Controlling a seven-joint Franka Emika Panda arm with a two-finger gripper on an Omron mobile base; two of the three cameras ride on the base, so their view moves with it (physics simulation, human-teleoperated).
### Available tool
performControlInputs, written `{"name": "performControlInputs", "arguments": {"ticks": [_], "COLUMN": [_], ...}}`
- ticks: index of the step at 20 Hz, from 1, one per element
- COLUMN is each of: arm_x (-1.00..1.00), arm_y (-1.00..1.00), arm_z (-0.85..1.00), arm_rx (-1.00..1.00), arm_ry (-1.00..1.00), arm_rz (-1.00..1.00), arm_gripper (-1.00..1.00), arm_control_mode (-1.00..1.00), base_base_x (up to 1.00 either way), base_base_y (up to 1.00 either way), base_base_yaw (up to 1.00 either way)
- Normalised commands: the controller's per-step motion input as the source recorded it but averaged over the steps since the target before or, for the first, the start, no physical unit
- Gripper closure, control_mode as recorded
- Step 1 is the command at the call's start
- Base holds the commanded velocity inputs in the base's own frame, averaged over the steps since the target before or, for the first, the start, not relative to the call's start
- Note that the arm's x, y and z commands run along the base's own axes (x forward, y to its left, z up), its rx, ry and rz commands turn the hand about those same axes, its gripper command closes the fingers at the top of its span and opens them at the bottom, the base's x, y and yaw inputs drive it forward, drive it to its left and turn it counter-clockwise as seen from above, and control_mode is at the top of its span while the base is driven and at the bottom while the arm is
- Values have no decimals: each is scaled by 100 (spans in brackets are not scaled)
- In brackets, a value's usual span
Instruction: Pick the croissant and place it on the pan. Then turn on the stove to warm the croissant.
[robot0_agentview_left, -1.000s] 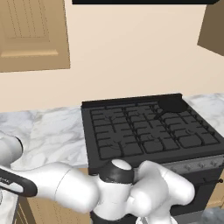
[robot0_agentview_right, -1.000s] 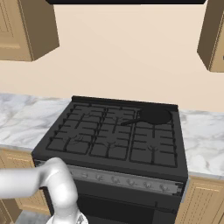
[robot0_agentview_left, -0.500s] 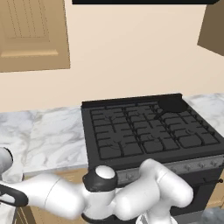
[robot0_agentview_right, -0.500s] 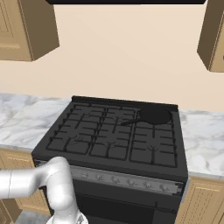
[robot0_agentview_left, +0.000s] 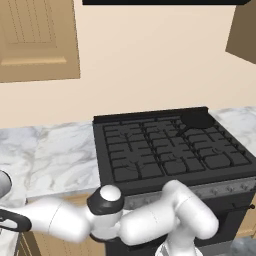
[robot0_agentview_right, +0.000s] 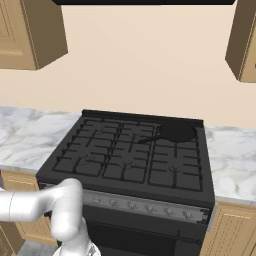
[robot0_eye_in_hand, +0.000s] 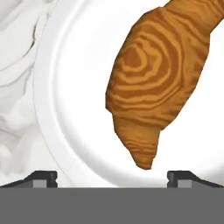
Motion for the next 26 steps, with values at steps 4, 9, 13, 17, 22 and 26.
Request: {"name": "performControlInputs", "arguments": {"ticks": [4, 9, 13, 17, 22, 26], "arm_x": [29, 15, 2, 0, -32, -55], "arm_y": [34, 51, 58, 36, -22, -53], "arm_z": [-12, -18, -21, -9, 22, 80], "arm_rx": [0, 0, 0, 0, 0, 0], "arm_ry": [-1, -3, -3, -1, -5, -12], "arm_rz": [0, 0, 0, 0, 0, 0], "arm_gripper": [-100, -100, 100, 100, 100, 100], "arm_control_mode": [-100, -100, -100, -100, -100, -100], "base_base_x": [0, 0, 0, 0, 0, 0], "base_base_y": [0, 0, 0, 0, 0, 0], "base_base_yaw": [0, 0, 0, 0, 0, 0]}}
